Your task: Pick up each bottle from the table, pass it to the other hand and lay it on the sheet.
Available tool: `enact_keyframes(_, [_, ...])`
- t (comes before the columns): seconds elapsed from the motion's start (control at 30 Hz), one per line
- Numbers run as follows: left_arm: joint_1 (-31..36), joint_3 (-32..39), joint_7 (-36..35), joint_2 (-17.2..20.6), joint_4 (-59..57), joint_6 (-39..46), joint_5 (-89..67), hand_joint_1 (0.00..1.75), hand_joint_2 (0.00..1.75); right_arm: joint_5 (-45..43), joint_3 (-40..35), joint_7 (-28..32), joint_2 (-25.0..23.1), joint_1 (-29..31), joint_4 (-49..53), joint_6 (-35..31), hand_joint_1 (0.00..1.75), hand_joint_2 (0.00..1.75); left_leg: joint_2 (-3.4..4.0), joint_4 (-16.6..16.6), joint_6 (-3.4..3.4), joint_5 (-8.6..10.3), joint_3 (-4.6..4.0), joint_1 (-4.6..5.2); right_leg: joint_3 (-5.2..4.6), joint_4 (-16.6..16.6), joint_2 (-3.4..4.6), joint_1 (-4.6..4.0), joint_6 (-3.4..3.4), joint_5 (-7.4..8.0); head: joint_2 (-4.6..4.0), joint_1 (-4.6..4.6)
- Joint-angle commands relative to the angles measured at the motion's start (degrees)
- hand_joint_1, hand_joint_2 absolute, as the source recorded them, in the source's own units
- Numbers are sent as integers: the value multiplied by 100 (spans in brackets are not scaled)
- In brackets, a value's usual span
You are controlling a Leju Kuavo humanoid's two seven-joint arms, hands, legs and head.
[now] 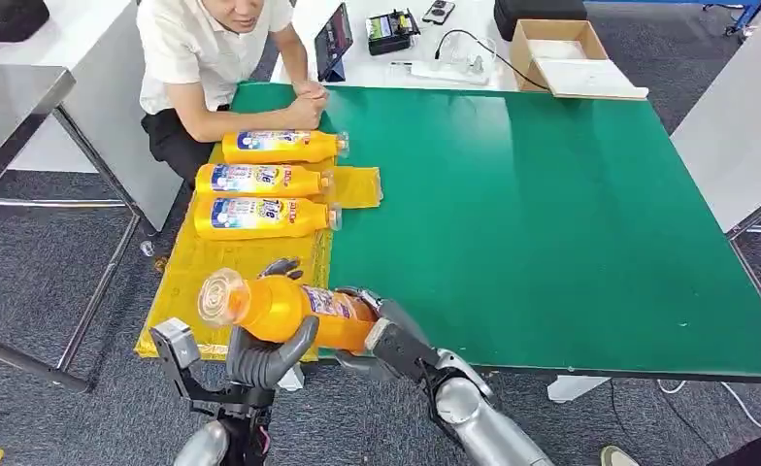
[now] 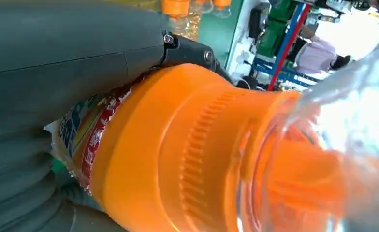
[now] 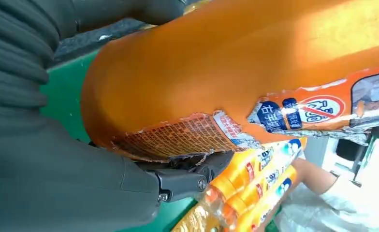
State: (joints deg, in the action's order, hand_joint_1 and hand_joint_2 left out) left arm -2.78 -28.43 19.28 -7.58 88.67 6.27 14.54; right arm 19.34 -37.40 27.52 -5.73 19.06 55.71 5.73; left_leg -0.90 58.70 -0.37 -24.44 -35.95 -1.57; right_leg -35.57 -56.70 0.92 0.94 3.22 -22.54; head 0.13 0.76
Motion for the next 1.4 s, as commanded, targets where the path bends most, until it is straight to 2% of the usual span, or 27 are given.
enact_keyframes(0.03, [325, -52, -3, 29, -587, -73, -103, 175, 175, -197, -174, -10, -55, 330, -322, 51, 169, 175, 10, -10, 12, -7, 29, 4, 27, 7, -6, -2, -13, -7, 0, 2])
enact_keyframes(0.1, [326, -41, -56, 18, -608, -99, -33, 175, 175, -256, -154, -6, -58, 300, -278, 79, 147, 175, 17, -12, 17, -13, 41, 6, 37, 8, -3, -1, -16, -12, 0, 0])
enact_keyframes(0.13, [324, -52, -64, 26, -630, -80, -47, 175, 175, -464, -69, 65, -98, 239, -232, 221, 112, 175, 24, -23, 27, -20, 71, 8, 66, 18, -10, -5, -28, -20, 0, 2])
enact_keyframes(0.17, [324, -57, -40, 10, -661, -19, -93, 175, 175, -667, 34, 110, -149, 154, -142, 305, 0, 175, 22, -20, 26, -21, 68, 6, 63, 17, -9, -6, -26, -19, 0, 0])
enact_keyframes(0.27, [320, -62, -39, 6, -710, 2, -80, 175, 175, -851, 118, 90, -213, 53, 38, 327, 0, 175, 6, -9, 13, -9, 29, 5, 29, 6, -10, -1, -12, -10, 0, -2])
enact_keyframes(0.33, [291, 8, 24, -16, -683, 144, -45, 175, 175, -1087, 254, 49, -329, -56, 227, 270, 0, 175, 19, -13, 16, -15, 44, 5, 39, 8, -2, -2, -18, -13, 0, -2])
enact_keyframes(0.37, [297, 45, 39, -11, -659, 190, -26, 175, 175, -1092, 254, 10, -337, -65, 259, 217, 0, 0, 13, -6, 12, -11, 27, 5, 24, 2, -3, 0, -14, -11, 0, 2])
enact_keyframes(0.5, [328, 152, 67, 35, -545, 276, 7, 175, 175, -1088, 237, 141, -308, -109, 385, 127, 0, 0, 18, -6, 11, -10, 25, 4, 22, 1, 2, -2, -15, -8, 0, 2])
enact_keyframes(0.6, [296, 523, 405, 219, -55, 784, -332, 175, 175, -1196, 206, 571, -116, -700, 1453, 230, 0, 0, 10, -5, 11, -11, 24, 2, 23, 0, -8, -5, -17, -12, 0, 0])
enact_keyframes(0.67, [369, 862, 361, 591, 188, 1301, -1366, 175, 175, -1037, 243, 709, 159, -1162, 2263, 130, 0, 0, 4, -3, 8, -8, 11, -1, 12, 0, -9, -5, -12, -10, 0, 0])
enact_keyframes(0.7, [358, 1169, 373, 624, 267, 1687, -2340, 175, 175, -963, 344, 767, 277, -1365, 2565, 168, 0, 0, 2, -5, 9, -12, 20, 0, 21, 0, -14, -6, -16, -16, 0, 0])
enact_keyframes(0.8, [340, 1347, 365, 606, 310, 1503, -2350, 175, 175, -941, 397, 772, 320, -1429, 2650, 216, 0, 0, 4, -6, 6, -6, 9, 2, 9, 0, -5, -1, -9, -9, 0, -4])
enact_keyframes(0.83, [327, 1347, 379, 561, 291, 1491, -2375, 175, 175, -935, 416, 776, 303, -1397, 2594, 234, 0, 0, 12, -12, 14, -20, 44, 4, 41, 3, -10, -5, -22, -23, 0, 4])
enact_keyframes(0.87, [316, 1343, 393, 526, 278, 1487, -2401, 175, 175, -926, 428, 782, 277, -1378, 2550, 250, 0, 0, 13, 0, 1, -11, 6, -2, -3, -2, 1, -6, -11, -7, 0, 11])
enact_keyframes(0.97, [305, 1317, 411, 478, 255, 1491, -2436, 175, 175, -909, 437, 788, 242, -1350, 2490, 268, 0, 0, 1, -5, 7, -10, 14, 0, 8, 4, -14, -6, -15, -13, 0, 0])
enact_keyframes(1.0, [331, 1387, 293, 469, 252, 2052, -3335, 175, 175, -790, 508, 913, 282, -1449, 2603, 196, 0, 0, 5, -7, 10, -11, 19, 2, 14, 4, -13, -5, -17, -14, 0, 2])
enact_keyframes(1.03, [371, 1441, 38, 593, 230, 2124, -3866, 175, 175, -641, 602, 976, 354, -1578, 2758, 83, 0, 0, 10, -6, 7, -10, 14, 0, 9, 4, -5, -5, -15, -11, 0, 0])
enact_keyframes(1.13, [403, 1767, -339, 669, 293, 1669, -4391, 175, 175, -395, 1042, 1046, 418, -2024, 3132, 12, 0, 0, -10, -10, 8, -11, 20, 1, 20, 5, -27, -5, -19, -17, 0, 0])
enact_keyframes(1.23, [714, 1652, -847, 804, -285, 1381, -5608, 175, 175, -425, 1222, 1095, 288, -2012, 3034, 168, 0, 0, -15, -14, 9, -10, 28, 0, 29, 8, -33, -6, -23, -20, 0, 2])
enact_keyframes(1.3, [1238, 1707, -1058, 774, -1139, 982, -5659, 175, 175, -536, 1195, 1113, 172, -1841, 2826, 420, 0, 0, -12, -11, 4, -1, 13, 1, 11, 5, -24, -3, -18, -9, 0, 2])
enact_keyframes(1.33, [1491, 1728, -1050, 738, -1560, 826, -5603, 175, 175, -533, 1175, 1120, 129, -1773, 2744, 439, 0, 0, -10, -21, 11, -6, 44, 2, 42, 11, -35, -7, -30, -17, 0, 2])
enact_keyframes(1.37, [1782, 1695, -1050, 724, -2080, 694, -5647, 175, 175, -534, 1128, 1119, 101, -1690, 2641, 491, 0, 0, -12, -13, 3, 2, 10, 4, 5, 5, -23, 0, -15, -6, 0, 4])
enact_keyframes(1.4, [1955, 1656, -1097, 724, -2406, 657, -5761, 175, 175, -536, 1113, 1120, 75, -1646, 2577, 496, 0, 0, -18, -16, 6, 4, 21, 4, 18, 7, -34, -2, -20, -8, 0, 0])
